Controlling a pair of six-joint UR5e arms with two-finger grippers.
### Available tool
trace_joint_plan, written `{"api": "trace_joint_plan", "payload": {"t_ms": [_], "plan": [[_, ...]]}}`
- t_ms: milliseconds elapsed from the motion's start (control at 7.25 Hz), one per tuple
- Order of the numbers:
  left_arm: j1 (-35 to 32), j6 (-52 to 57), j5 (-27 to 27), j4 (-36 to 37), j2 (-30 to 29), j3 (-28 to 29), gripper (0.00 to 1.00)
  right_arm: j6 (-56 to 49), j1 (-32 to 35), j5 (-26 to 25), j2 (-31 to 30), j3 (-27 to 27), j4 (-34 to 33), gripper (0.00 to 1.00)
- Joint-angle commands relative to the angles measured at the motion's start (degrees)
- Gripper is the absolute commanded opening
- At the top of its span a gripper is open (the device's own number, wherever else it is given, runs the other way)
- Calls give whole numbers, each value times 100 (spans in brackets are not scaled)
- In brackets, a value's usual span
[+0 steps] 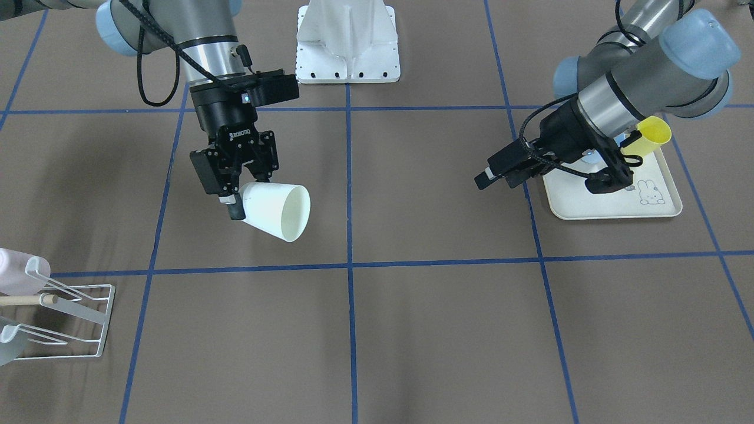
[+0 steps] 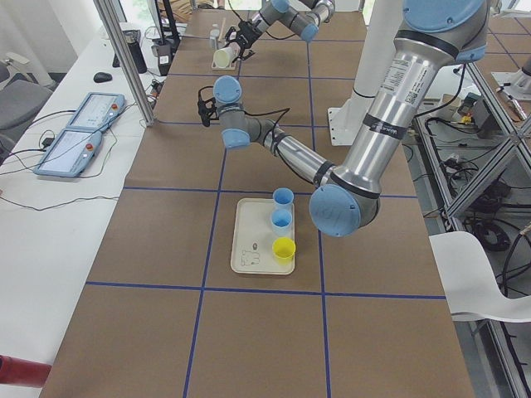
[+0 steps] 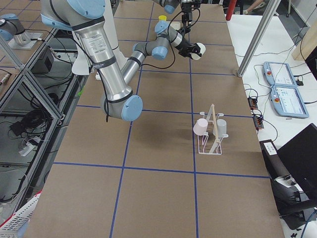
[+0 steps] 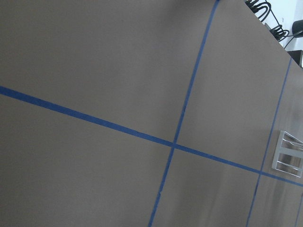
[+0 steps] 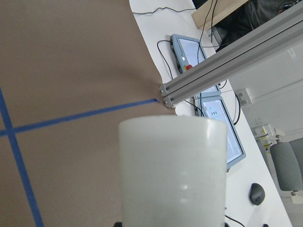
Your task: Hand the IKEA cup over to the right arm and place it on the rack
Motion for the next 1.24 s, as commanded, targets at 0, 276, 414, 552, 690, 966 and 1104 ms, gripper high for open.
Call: {"api": "trace_joint_plan", "payload": {"t_ms": [0,276,414,552,690,966,1104], "plan": [[27,71,70,0,34,46,100,-1816,455,-26,-455,94,-224,32],[27,71,87,-9,25,55,100,-4064,790,-349,-1009,174,-224,33],[36,71,113,0,17,64,100,-4858,800,-691,-1246,226,-224,33],[36,62,114,-9,17,64,100,-5805,800,-955,-1518,357,-224,33],[36,62,114,-9,8,64,100,-6746,817,-1375,-1756,454,-224,33],[36,54,105,-9,-1,64,100,-8050,809,-1984,-2196,455,-224,31],[36,53,105,-9,-1,64,100,-8265,809,-2064,-2328,446,-215,31]]}}
